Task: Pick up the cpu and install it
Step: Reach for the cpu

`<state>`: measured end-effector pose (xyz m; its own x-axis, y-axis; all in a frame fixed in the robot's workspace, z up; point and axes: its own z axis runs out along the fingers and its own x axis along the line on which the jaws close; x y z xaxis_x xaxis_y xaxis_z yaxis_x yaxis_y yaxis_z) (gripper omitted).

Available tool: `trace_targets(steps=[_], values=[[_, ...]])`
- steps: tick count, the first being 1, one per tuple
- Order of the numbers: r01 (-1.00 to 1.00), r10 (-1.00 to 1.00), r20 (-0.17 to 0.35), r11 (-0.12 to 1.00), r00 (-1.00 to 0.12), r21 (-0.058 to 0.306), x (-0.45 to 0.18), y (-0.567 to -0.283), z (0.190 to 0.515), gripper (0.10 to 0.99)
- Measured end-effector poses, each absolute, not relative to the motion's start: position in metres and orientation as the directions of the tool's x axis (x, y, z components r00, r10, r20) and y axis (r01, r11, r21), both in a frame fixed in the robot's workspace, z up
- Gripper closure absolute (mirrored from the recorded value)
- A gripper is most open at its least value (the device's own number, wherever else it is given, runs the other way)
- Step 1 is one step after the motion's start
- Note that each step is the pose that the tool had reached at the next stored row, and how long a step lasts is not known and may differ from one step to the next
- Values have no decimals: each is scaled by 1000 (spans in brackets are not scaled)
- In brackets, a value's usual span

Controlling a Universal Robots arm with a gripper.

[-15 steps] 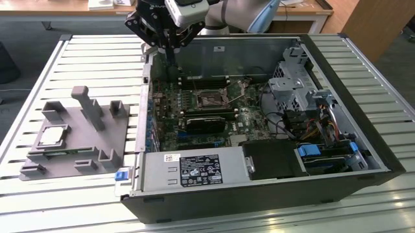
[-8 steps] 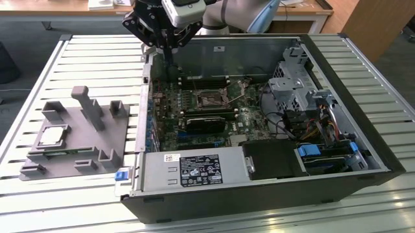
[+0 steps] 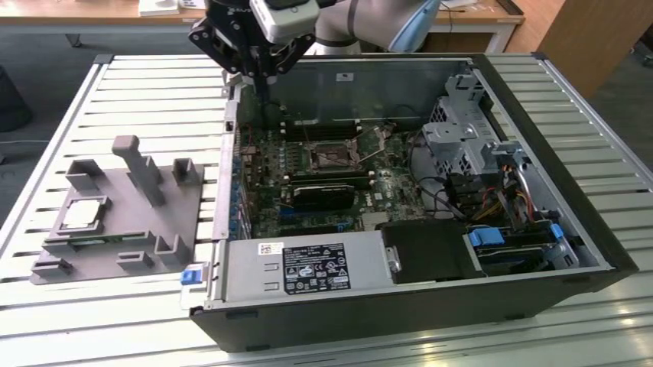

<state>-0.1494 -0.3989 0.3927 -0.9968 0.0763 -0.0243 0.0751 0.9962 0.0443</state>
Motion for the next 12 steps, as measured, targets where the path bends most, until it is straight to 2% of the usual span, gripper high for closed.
trace_targets(steps=[12], values=[[75, 76, -24, 996, -997, 44, -156, -399, 393, 980]])
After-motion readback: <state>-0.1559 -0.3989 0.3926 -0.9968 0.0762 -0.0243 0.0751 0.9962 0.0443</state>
